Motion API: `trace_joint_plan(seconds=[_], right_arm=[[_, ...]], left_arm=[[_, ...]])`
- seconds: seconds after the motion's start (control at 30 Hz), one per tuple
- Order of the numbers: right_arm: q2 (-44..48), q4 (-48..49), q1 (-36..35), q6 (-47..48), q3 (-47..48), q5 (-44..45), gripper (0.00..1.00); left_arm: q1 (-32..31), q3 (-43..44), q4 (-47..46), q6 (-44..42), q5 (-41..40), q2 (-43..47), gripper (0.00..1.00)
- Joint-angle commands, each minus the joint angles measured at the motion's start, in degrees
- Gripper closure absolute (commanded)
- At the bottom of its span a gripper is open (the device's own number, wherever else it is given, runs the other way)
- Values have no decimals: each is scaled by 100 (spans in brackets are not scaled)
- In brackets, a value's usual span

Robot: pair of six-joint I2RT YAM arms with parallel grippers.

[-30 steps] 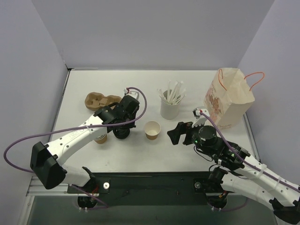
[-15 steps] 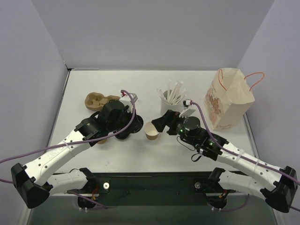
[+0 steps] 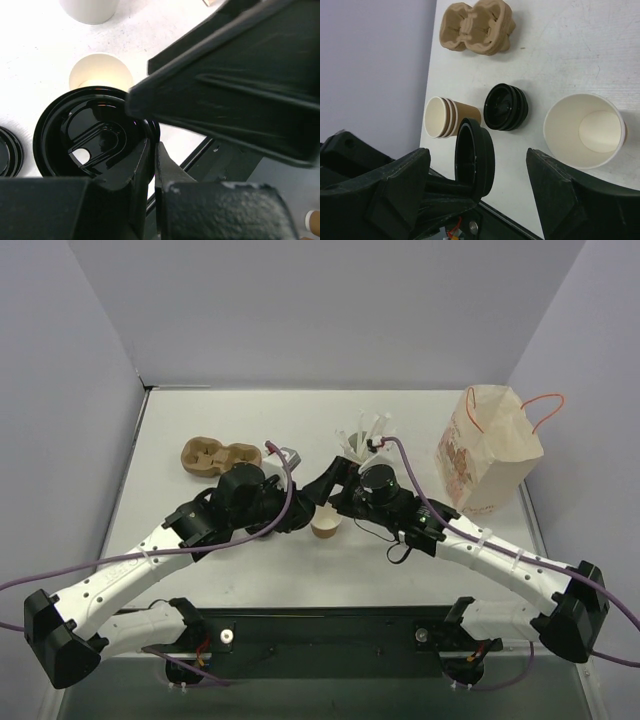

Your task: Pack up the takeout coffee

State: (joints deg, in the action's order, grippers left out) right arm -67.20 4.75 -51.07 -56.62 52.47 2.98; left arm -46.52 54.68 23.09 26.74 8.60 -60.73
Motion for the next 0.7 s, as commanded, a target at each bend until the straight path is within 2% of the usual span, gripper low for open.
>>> trace_joint_plan(seconds=[0.0, 0.23, 0.27, 0.3, 0.37, 0.4, 0.47, 0.5, 0.53, 0.57, 0.67], right_arm=[[-328, -448, -61, -130, 422, -88, 23], [-671, -599, -131, -60, 572, -402, 35], [-698, -564, -140, -16, 554, -439, 39], [-698, -520, -140, 37, 537, -517, 49], [-654, -300, -123, 211, 458, -562, 59], [-585, -247, -131, 300, 449, -579, 70], [-496, -186, -105, 545, 396, -553, 84], [-391, -72, -70, 616, 309, -553, 87], [-312, 25, -44, 695, 256, -658, 90], [-242, 130, -9, 783, 203, -781, 93], [145, 552, 53, 1476, -69, -1080, 96]], left_arm=[[-67, -27, -490, -196, 133, 158, 84], [-120, -88, -525, -310, 54, 149, 84], [-129, -80, -525, -319, 45, 140, 84], [-129, -97, -525, -319, 28, 140, 84], [-129, -89, -490, -336, -8, 149, 84], [-129, -71, -464, -336, -25, 132, 84], [-129, 7, -385, -319, -25, 132, 78], [-129, 34, -341, -301, -25, 140, 73], [-120, 87, -297, -292, -34, 166, 69], [-120, 218, -166, -292, -138, 193, 60], [-85, 482, 316, -406, -367, 316, 47]])
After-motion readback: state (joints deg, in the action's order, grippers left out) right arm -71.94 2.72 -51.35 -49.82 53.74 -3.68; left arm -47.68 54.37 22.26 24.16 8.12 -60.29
